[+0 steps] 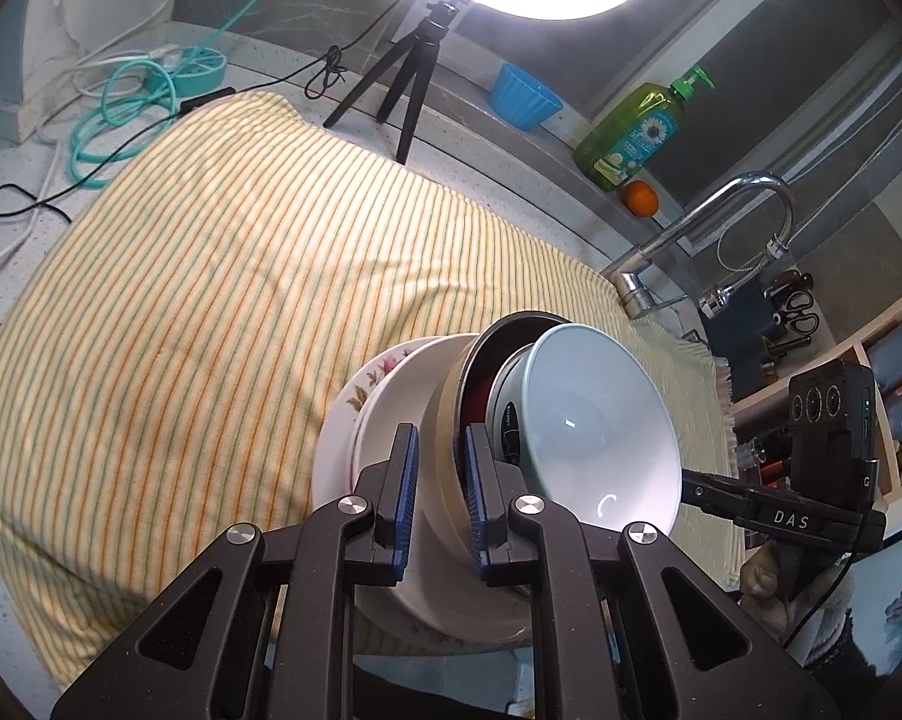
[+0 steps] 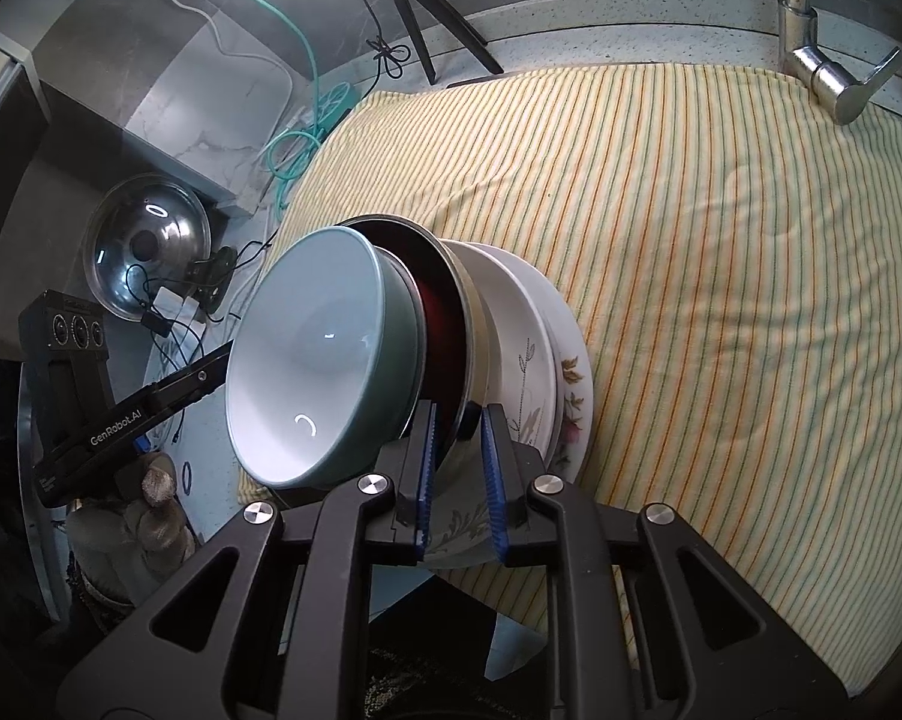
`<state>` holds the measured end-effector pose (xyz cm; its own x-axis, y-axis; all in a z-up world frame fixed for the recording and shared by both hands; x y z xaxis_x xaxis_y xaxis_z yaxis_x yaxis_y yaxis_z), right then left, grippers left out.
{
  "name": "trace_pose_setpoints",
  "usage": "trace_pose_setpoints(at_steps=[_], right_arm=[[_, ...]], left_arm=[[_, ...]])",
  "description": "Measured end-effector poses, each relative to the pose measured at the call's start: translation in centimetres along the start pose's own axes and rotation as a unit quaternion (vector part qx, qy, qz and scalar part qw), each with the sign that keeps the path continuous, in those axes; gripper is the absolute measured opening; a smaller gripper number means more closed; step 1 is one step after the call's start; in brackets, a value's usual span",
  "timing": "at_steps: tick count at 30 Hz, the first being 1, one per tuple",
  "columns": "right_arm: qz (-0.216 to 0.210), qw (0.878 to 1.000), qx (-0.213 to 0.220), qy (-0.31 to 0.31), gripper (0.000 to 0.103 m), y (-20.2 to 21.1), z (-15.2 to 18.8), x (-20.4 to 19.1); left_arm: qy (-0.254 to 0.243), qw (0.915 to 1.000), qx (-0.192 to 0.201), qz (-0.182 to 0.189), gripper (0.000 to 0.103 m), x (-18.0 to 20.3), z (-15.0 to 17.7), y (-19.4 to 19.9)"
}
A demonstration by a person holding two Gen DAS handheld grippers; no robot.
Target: Organize plates and bowls
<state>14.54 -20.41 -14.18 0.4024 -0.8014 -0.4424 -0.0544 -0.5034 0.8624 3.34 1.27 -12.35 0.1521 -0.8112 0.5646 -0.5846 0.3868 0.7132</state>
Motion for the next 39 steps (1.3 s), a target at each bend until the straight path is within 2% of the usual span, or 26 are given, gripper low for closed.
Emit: trace_pose_setpoints(at_steps=[4, 7, 9, 12, 15, 18, 21, 25, 28, 30, 32, 37, 39], right_arm=[[0.003, 1.000, 0.007, 0.002, 0.019, 0.5, 0.1, 0.0], [0.007, 1.000, 0.018, 0.004, 0.032, 1.2, 0.2, 0.0], [0.010, 1.000, 0.024, 0.007, 0.033, 1.7, 0.2, -0.1], [0.014, 0.999, 0.033, 0.009, 0.033, 2.4, 0.4, -0.1], [0.026, 0.999, 0.043, 0.017, 0.036, 3.1, 0.7, -0.1], [0.036, 0.998, 0.057, 0.022, 0.045, 3.9, 1.0, -0.2], [0.044, 0.996, 0.072, 0.028, 0.047, 4.9, 1.3, -0.4], [0.058, 0.993, 0.096, 0.035, 0.056, 6.2, 1.7, -0.8], [0.063, 0.991, 0.110, 0.035, 0.056, 7.3, 2.0, -0.8], [0.069, 0.989, 0.121, 0.037, 0.059, 8.0, 2.3, -1.0], [0.075, 0.987, 0.136, 0.039, 0.071, 8.8, 2.6, -1.2], [0.089, 0.983, 0.158, 0.044, 0.072, 10.1, 3.4, -1.6], [0.092, 0.981, 0.164, 0.045, 0.072, 10.5, 3.6, -1.7]], left_arm=[[-0.002, 1.0000, 0.005, -0.003, 0.016, -0.1, 0.0, 0.5], [-0.007, 0.9999, 0.009, -0.007, 0.018, -0.1, -0.1, 0.9], [-0.009, 0.9998, 0.013, -0.009, 0.024, 0.0, -0.1, 1.3], [-0.015, 0.9996, 0.019, -0.013, 0.026, 0.2, -0.1, 1.8], [-0.025, 0.9992, 0.026, -0.018, 0.036, 0.6, 0.0, 2.4], [-0.036, 0.9985, 0.032, -0.026, 0.046, 1.2, 0.1, 2.9], [-0.056, 0.9972, 0.035, -0.034, 0.054, 2.1, 0.4, 3.1], [-0.090, 0.9937, 0.043, -0.051, 0.061, 3.7, 0.8, 3.6], [-0.106, 0.9913, 0.050, -0.059, 0.069, 4.8, 1.0, 4.2], [-0.117, 0.9893, 0.055, -0.066, 0.070, 5.4, 1.2, 4.5], [-0.128, 0.9875, 0.057, -0.072, 0.070, 5.9, 1.4, 4.7], [-0.149, 0.9824, 0.059, -0.095, 0.070, 6.9, 2.0, 5.1], [-0.153, 0.9823, 0.054, -0.093, 0.070, 7.2, 2.3, 5.2]])
Point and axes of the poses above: each gripper's, at about its wrist camera, not at the fingertips, and y roughly against the way its jaws point, x to its right, z to its underside, the point moved 2 cm from there along -y, roughly the way its jaws point, and after that the axes turned 5 degrees about z, right-handed, at the moved point
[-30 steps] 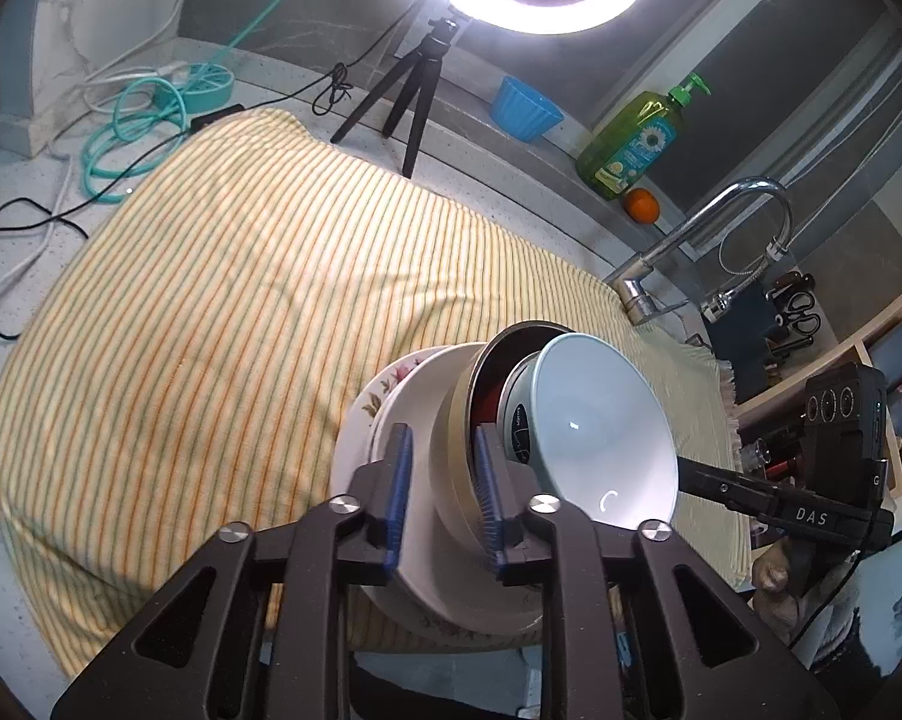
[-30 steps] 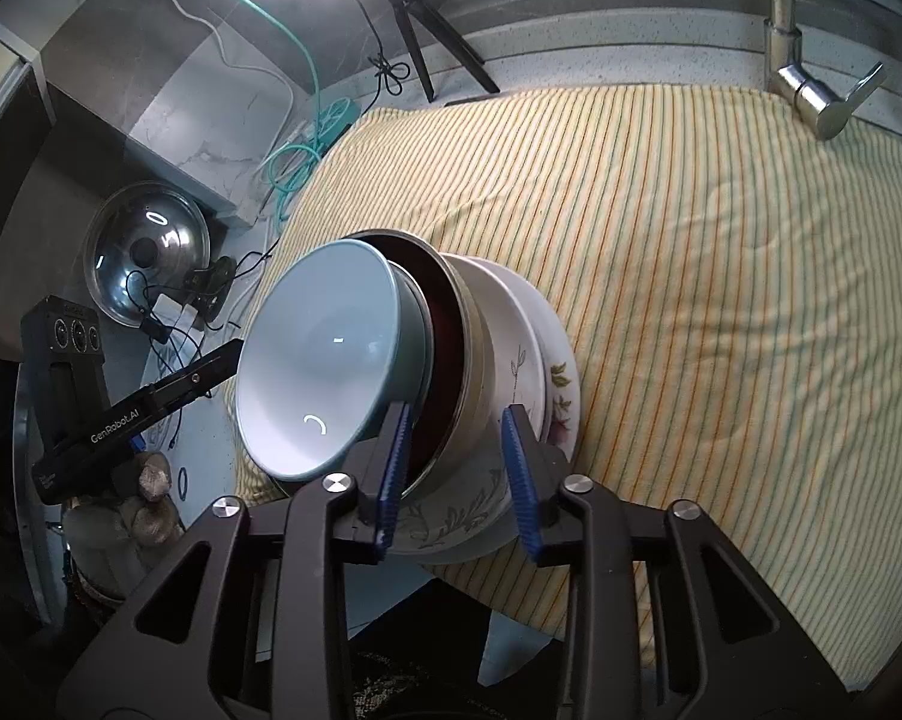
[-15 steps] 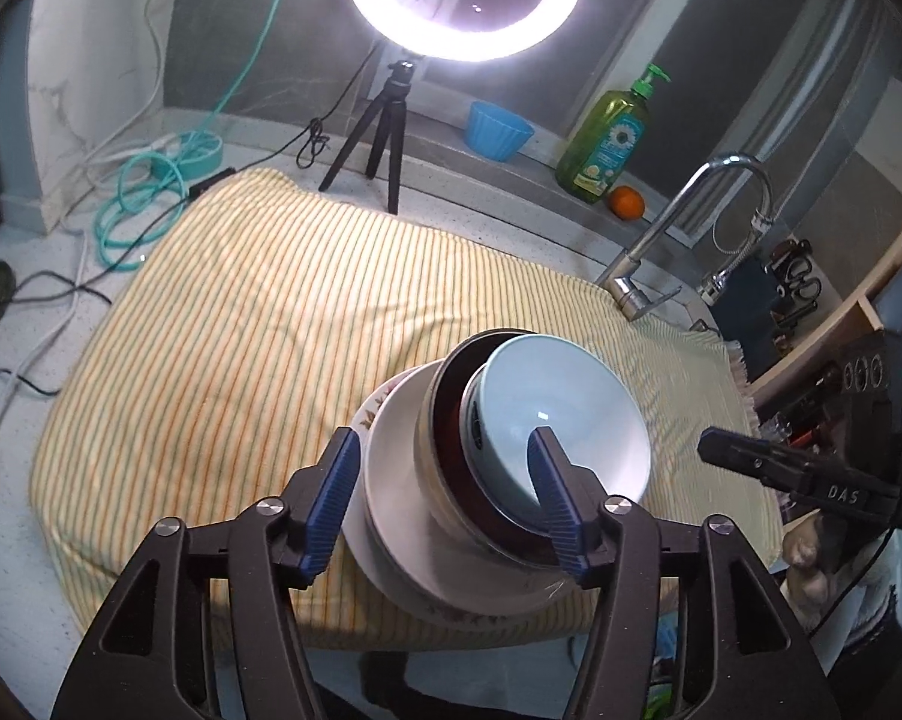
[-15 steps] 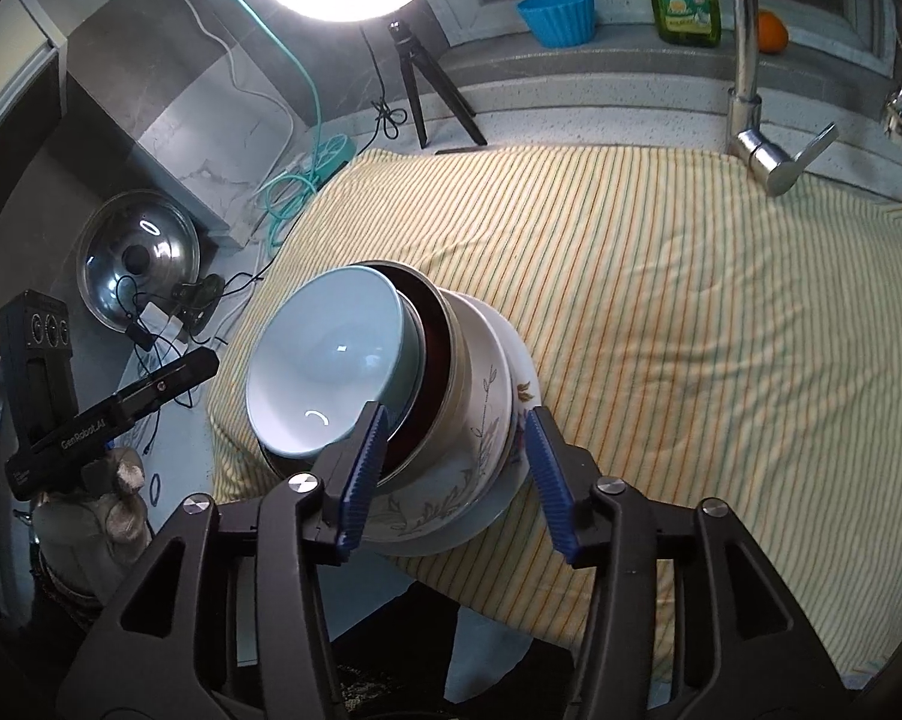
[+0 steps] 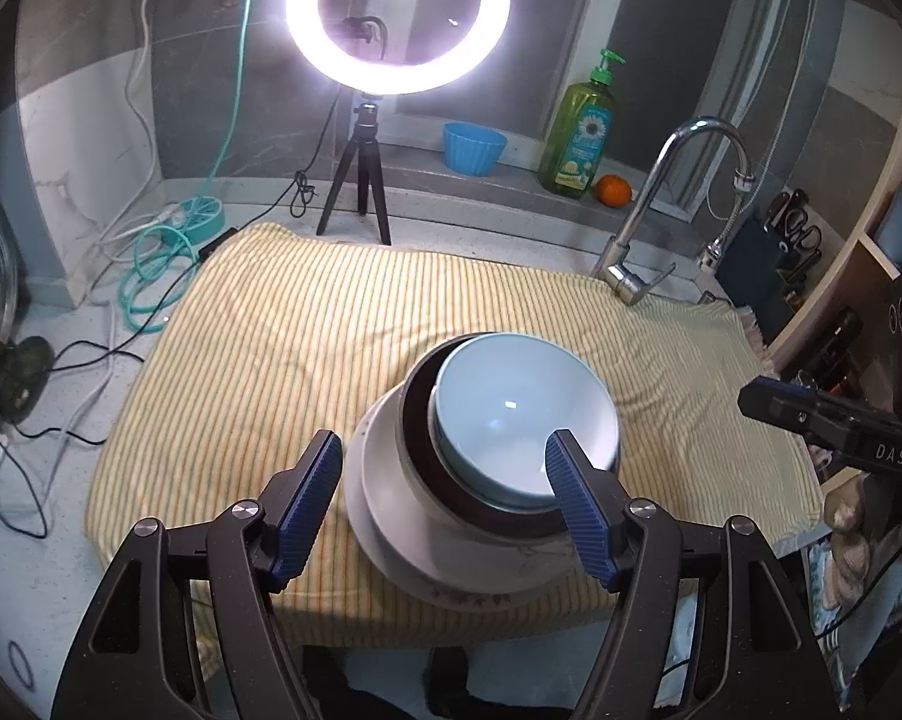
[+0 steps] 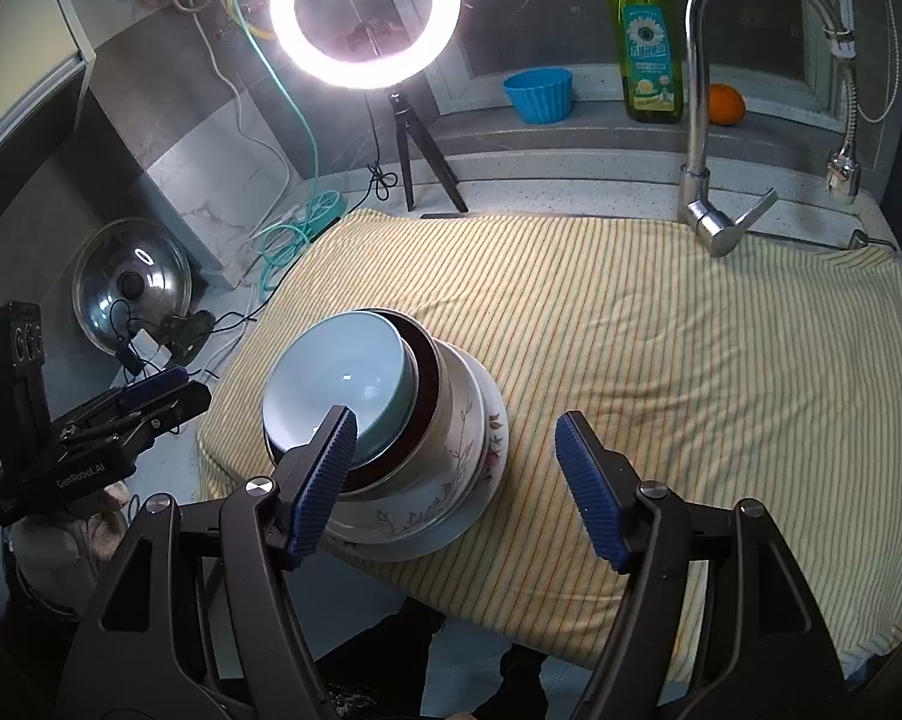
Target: Organize plates and bowls
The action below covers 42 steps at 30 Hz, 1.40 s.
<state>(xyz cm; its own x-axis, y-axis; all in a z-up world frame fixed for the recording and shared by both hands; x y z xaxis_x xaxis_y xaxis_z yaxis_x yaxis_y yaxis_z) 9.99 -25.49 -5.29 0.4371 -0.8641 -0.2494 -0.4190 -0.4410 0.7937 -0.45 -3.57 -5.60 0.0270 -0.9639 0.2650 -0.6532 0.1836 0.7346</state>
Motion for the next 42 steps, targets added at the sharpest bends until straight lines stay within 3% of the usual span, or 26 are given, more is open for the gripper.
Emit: trace_pose_setpoints(at_steps=[2, 4, 14, 17, 42], right_arm=[[0.004, 1.000, 0.005, 0.002, 0.073, 0.4, 0.2, 0.0], [0.008, 1.000, 0.013, 0.004, 0.084, 0.8, 0.3, 0.0], [0.018, 0.999, 0.039, 0.004, 0.086, 2.2, 0.7, -0.6], [0.021, 0.999, 0.046, 0.001, 0.094, 2.3, 0.8, -0.5], [0.032, 0.998, 0.048, 0.004, 0.095, 1.9, 0.3, -0.7]], left_arm=[[0.001, 1.0000, -0.006, 0.003, 0.073, 0.3, 0.2, 0.1], [-0.001, 1.0000, -0.008, -0.003, 0.075, 0.6, 0.5, 0.2], [0.009, 0.9996, -0.011, -0.026, 0.075, 0.5, 0.9, 0.2], [0.010, 0.9995, -0.012, -0.029, 0.075, 0.4, 0.9, 0.1], [0.013, 0.9995, -0.001, -0.030, 0.075, 0.2, 0.1, 0.2]])
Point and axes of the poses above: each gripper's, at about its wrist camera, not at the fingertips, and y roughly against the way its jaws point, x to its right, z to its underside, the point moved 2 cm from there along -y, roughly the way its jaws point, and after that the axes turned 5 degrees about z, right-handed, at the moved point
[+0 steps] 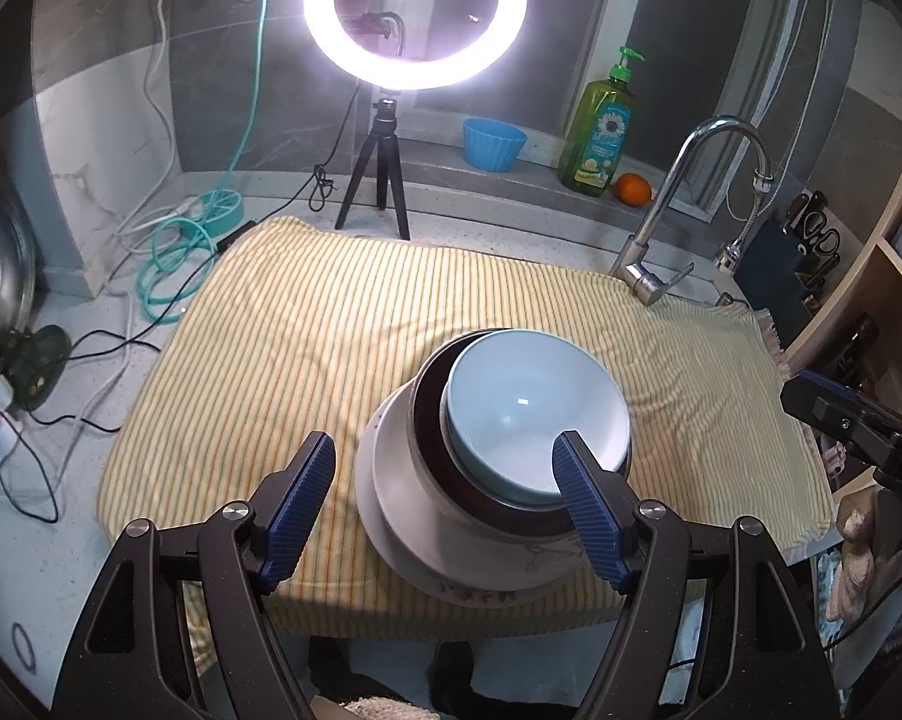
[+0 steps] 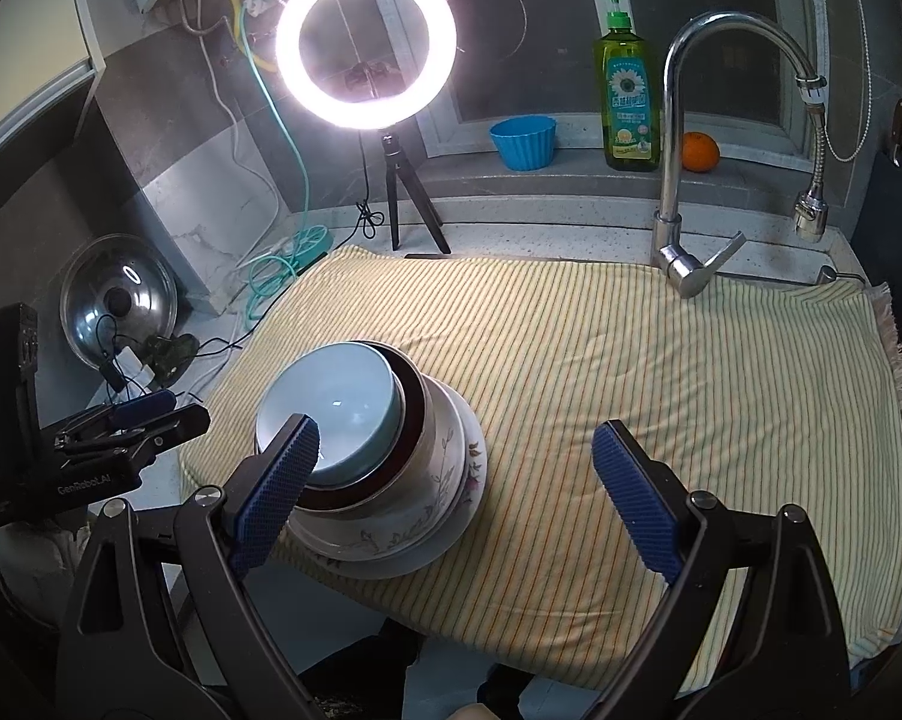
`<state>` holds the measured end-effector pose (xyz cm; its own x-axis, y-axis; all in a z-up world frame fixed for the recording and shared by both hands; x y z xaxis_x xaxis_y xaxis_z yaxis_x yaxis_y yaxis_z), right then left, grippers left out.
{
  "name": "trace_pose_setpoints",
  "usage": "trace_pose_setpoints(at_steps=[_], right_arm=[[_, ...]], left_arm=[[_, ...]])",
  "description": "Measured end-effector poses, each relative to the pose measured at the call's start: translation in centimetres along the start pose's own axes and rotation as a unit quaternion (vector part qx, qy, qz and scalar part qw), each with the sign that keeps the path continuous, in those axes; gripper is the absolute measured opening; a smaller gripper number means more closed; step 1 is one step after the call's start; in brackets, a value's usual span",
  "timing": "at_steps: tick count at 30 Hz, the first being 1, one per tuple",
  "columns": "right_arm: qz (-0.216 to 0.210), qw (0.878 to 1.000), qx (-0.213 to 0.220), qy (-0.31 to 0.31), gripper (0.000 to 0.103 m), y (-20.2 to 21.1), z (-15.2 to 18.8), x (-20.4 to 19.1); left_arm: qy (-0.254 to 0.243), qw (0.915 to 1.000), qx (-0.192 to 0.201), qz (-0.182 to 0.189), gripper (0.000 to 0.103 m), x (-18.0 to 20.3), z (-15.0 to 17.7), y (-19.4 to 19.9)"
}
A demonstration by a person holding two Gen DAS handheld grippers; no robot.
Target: Organize plates and bowls
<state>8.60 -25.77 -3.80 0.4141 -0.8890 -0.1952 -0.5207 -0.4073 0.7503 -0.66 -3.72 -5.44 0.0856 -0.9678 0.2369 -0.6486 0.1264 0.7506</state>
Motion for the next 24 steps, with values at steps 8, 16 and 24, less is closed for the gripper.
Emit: trace_pose_setpoints(at_steps=[8, 16, 24], right_arm=[[0.001, 1.000, 0.000, 0.000, 0.095, -0.01, 0.06, -0.02], [0.003, 1.000, 0.000, -0.001, 0.095, -0.21, 0.14, 0.03], [0.001, 1.000, -0.002, -0.003, 0.095, -0.45, 0.35, 0.22]], left_arm=[[-0.003, 1.0000, -0.003, 0.004, 0.075, 0.04, -0.21, -0.25], [-0.006, 1.0000, -0.004, 0.002, 0.075, 0.15, -0.07, -0.23], [-0.005, 0.9999, 0.016, -0.002, 0.075, -0.35, -0.43, 0.49]])
Point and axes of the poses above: each gripper's, at about its wrist camera, not at the fingertips, and y roughly against the way its jaws point, x to its right, z to its underside, the point moved 2 cm from there along -y, roughly the way its jaws point, and after that the axes turned 5 degrees about z, right-handed, at the moved point
